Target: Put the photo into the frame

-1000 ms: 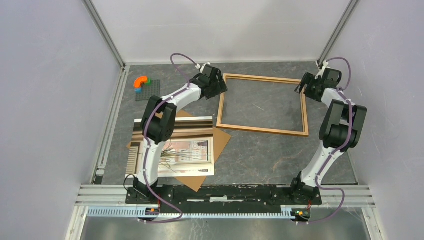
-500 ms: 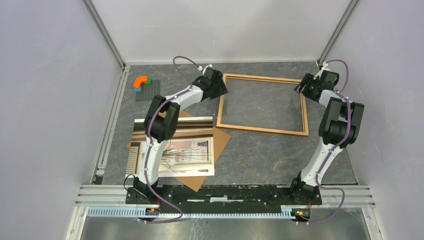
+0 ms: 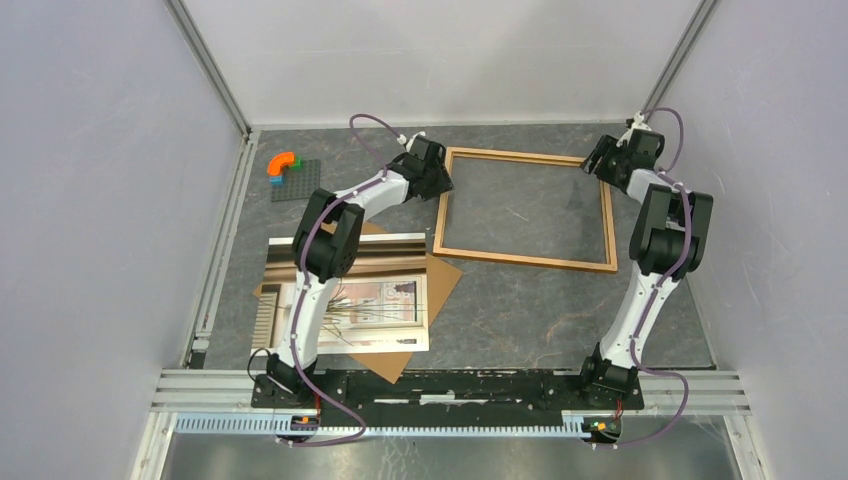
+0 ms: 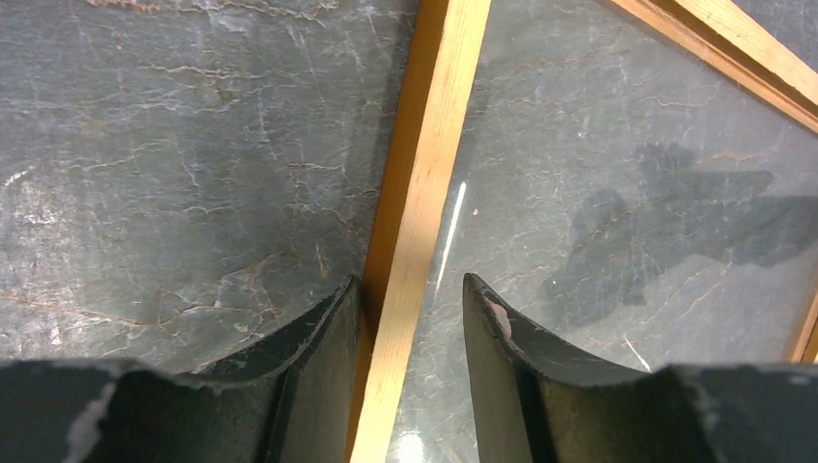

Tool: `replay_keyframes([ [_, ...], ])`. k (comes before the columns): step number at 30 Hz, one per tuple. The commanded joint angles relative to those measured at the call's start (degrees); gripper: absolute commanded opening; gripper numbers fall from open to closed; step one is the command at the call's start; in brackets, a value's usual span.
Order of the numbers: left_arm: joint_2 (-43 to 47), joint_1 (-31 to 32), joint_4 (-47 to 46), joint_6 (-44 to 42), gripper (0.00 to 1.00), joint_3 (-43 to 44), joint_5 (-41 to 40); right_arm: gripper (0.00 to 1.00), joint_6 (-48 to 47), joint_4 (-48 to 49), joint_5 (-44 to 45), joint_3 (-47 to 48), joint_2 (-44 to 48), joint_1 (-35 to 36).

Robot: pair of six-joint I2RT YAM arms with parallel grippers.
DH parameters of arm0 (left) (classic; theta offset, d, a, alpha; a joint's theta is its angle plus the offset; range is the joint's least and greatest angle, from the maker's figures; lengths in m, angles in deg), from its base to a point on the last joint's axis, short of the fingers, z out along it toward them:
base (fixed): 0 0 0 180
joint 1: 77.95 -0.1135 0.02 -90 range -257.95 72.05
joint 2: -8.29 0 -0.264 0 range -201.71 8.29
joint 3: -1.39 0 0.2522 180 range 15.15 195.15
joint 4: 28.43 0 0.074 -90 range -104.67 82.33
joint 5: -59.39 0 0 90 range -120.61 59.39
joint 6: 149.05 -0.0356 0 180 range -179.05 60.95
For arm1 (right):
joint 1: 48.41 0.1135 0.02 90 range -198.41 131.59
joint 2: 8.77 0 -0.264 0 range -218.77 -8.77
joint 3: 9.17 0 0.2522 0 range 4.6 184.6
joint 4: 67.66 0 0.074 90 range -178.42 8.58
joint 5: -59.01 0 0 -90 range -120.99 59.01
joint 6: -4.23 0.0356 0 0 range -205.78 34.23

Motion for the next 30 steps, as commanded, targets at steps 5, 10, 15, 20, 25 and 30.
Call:
replay_keyframes([
  [5,-1.5,-0.3,1.3,-1.6,0.49,2.8,0.4,0.67,-1.4,-2.3,4.3,3.1,-3.7,0.7],
  [10,-1.1,-0.2,0.8,-2.2,0.49,2.5,0.9,0.68,-2.0,-3.6,4.1,3.8,-1.8,1.4],
  [15,1.0,-0.3,-1.4,-3.3,0.56,0.5,1.4,0.71,-4.5,-7.8,7.4,6.3,2.3,2.1],
  [20,3.8,-0.2,-4.9,-4.4,0.68,-2.2,2.4,0.75,-6.5,-7.9,8.8,6.2,3.9,3.4],
  [25,5.4,-0.7,-7.4,-3.7,0.75,-4.3,4.5,0.77,-5.6,-7.3,8.3,6.8,1.7,3.5],
  [30,6.2,-2.0,-12.2,-1.0,0.8,-6.3,9.8,0.78,-5.5,-5.5,9.4,6.2,-0.3,3.6],
])
